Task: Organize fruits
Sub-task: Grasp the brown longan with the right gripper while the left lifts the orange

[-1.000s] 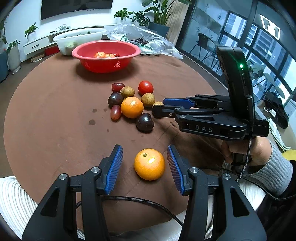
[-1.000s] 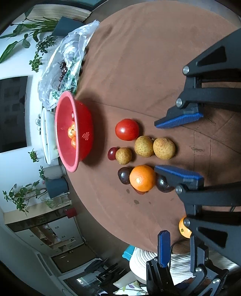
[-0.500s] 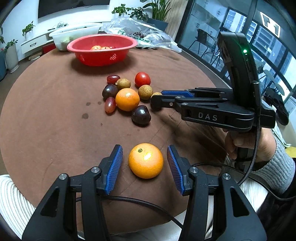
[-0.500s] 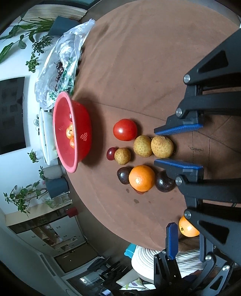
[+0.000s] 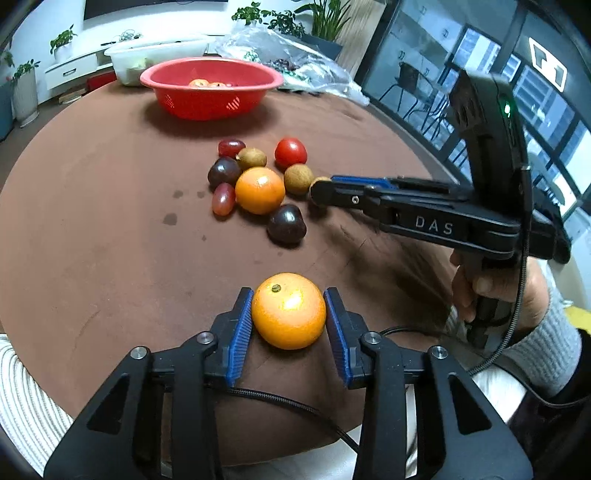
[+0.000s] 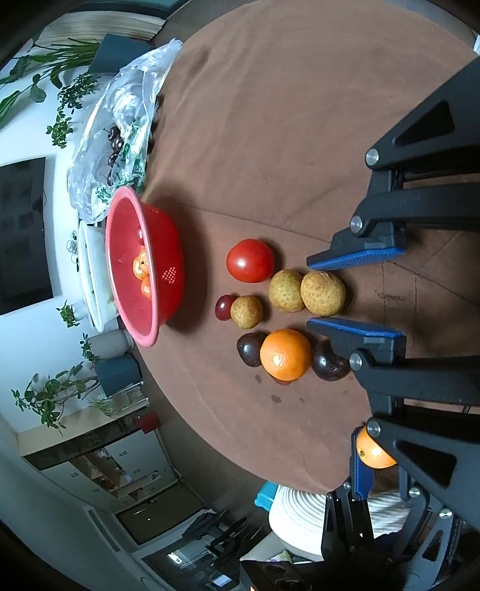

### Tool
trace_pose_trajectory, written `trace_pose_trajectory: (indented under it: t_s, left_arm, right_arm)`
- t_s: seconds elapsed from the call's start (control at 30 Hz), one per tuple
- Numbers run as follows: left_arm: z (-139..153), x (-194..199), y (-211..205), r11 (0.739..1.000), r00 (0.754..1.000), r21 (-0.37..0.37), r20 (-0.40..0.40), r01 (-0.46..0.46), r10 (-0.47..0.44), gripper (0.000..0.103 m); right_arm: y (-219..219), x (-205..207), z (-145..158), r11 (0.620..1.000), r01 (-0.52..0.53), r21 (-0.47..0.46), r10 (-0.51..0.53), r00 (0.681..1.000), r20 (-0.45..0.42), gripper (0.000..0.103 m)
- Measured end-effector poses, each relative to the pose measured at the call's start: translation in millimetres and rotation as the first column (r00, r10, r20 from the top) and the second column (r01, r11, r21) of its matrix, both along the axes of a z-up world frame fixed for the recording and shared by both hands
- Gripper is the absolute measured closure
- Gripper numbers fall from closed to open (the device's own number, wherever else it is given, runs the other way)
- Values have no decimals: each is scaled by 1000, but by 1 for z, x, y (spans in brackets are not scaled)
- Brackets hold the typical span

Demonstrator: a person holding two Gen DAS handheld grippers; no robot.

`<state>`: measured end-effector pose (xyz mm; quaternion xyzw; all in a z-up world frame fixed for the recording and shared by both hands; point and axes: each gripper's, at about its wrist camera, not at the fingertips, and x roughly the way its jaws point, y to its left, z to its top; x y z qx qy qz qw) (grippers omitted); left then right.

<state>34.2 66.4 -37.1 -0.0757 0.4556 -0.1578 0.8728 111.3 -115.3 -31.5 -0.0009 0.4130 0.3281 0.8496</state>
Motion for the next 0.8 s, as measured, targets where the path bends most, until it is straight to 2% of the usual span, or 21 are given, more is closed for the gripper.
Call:
trace_pose_trajectory:
  t_s: [0.4,0.8]
  left_arm:
    - [20,22,20,999,998,-9,42,-36,36,67]
    - [47,70,41,997,994,-40,87,-64,67,67]
  right_arm:
    - [-15,11,9,994,30,101,-26,999,-40,74]
    - [-16,37,34,986,38,162,-32,999,-39,74]
